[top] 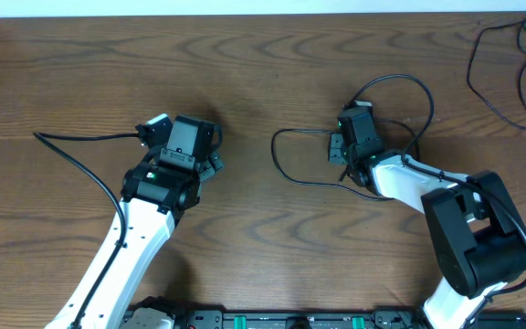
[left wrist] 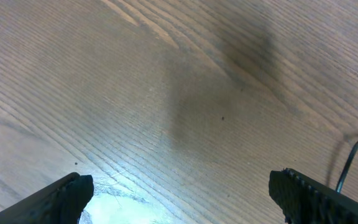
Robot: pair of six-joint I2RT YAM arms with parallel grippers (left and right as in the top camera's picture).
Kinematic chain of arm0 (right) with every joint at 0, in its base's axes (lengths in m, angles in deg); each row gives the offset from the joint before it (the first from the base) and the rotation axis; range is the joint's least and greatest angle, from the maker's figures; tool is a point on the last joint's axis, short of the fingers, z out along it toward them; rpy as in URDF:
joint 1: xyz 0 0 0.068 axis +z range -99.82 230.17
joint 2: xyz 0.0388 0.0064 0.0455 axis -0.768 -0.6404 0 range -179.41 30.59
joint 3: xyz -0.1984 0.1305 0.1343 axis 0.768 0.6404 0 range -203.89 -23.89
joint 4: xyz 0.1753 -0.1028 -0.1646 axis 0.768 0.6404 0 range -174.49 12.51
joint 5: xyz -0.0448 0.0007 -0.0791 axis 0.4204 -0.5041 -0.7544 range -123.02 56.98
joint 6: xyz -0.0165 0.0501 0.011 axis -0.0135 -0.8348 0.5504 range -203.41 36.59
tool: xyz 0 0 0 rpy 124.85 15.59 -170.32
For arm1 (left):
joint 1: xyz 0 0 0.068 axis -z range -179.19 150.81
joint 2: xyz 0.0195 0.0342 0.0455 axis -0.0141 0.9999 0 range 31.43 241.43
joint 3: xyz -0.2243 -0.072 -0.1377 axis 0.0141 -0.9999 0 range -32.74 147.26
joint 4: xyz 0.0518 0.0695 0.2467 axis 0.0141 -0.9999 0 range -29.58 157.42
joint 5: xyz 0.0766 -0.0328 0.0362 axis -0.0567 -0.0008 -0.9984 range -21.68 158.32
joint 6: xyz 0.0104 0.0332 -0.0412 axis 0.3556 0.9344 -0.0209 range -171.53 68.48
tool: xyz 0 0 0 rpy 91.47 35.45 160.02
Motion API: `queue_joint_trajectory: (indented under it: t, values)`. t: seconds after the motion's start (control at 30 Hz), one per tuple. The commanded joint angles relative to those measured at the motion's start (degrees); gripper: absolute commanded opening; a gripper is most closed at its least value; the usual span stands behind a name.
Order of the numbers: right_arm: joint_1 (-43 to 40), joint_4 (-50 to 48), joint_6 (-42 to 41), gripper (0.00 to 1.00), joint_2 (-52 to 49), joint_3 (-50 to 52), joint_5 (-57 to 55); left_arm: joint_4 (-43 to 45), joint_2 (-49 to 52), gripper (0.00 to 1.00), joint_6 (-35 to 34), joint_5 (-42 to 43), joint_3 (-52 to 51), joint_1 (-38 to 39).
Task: Untangle cables
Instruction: 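Lift the black cable loop up toward the top right with the right gripper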
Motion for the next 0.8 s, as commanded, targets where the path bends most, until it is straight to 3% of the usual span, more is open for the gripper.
queue_joint_trajectory:
  t: [0.0, 0.3, 0.77]
  values:
    - [0.0, 0.85, 2.03, 0.03, -4.02, 1.22, 2.62, -0.04, -0.35, 0.98, -0.52, -0.22, -0.07, -0.24]
    - [-6.86, -4.61, 8.0, 0.01, -4.35, -1.11, 2.75, -0.02, -0.35, 0.98, -0.52, -0.22, -0.07, -0.24]
    - [-20.59, 0.68, 20.83, 0.01, -4.37, -26.8, 5.7, -0.04, -0.35, 0.98, -0.52, -0.22, -0.07, -0.24]
